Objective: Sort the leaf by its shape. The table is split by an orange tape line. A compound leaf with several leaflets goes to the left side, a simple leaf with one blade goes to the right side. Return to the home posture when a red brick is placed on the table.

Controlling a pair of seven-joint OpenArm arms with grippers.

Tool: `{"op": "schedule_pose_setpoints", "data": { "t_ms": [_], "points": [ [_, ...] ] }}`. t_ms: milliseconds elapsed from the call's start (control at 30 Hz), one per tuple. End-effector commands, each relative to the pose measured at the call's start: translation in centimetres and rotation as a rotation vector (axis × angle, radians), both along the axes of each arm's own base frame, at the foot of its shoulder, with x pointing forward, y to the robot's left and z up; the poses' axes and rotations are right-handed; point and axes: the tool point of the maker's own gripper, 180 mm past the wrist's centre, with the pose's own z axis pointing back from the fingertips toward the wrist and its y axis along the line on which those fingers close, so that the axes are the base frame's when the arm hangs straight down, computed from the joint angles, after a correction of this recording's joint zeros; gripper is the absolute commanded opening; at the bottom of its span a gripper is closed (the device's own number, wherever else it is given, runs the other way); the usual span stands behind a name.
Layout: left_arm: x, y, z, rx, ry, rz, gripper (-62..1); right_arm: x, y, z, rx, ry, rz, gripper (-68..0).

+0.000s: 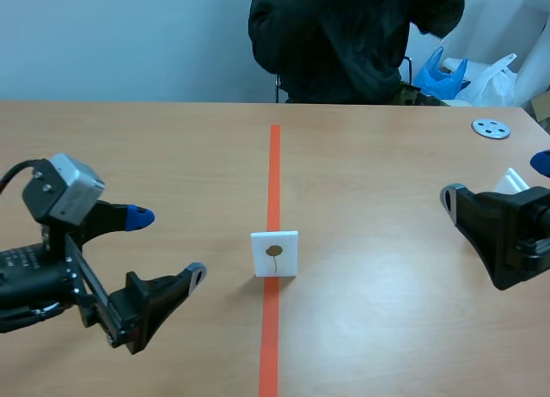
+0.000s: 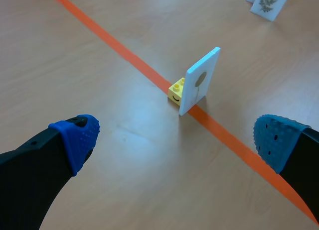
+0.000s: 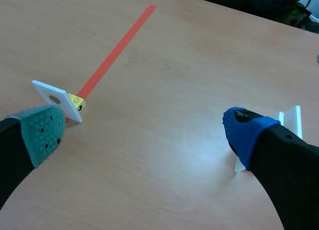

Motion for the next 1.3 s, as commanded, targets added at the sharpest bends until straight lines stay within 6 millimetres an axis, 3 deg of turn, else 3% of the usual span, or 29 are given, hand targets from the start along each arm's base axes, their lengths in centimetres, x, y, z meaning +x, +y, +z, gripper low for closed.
{"op": "schedule_pose_setpoints", "data": {
  "t_ms": [0, 433, 700, 900, 1267],
  "points": [
    [0.7, -0.9, 0.9, -0.031, -0.042, -0.021, 1.4, 0.3, -0.2, 0.6, 0.005, -0.026, -0.006, 0.4],
    [3.0, -5.3, -3.0, -0.024, -0.065, -0.15, 1.4, 0.3, -0.3, 0.5, -0.015, -0.026, -0.005, 0.4],
    [3.7, -8.5, -3.8, -0.018, -0.111, -0.18, 1.4, 0.3, -0.3, 0.5, -0.018, -0.026, -0.005, 0.4],
    [5.1, -9.4, -4.0, -0.016, -0.137, -0.144, 1.4, 0.3, -0.3, 0.5, -0.018, -0.026, -0.005, 0.4],
    [5.4, -11.0, -5.3, 0.002, -0.136, -0.138, 1.4, 0.3, -0.3, 0.5, -0.018, -0.026, -0.006, 0.4]
  ]
}}
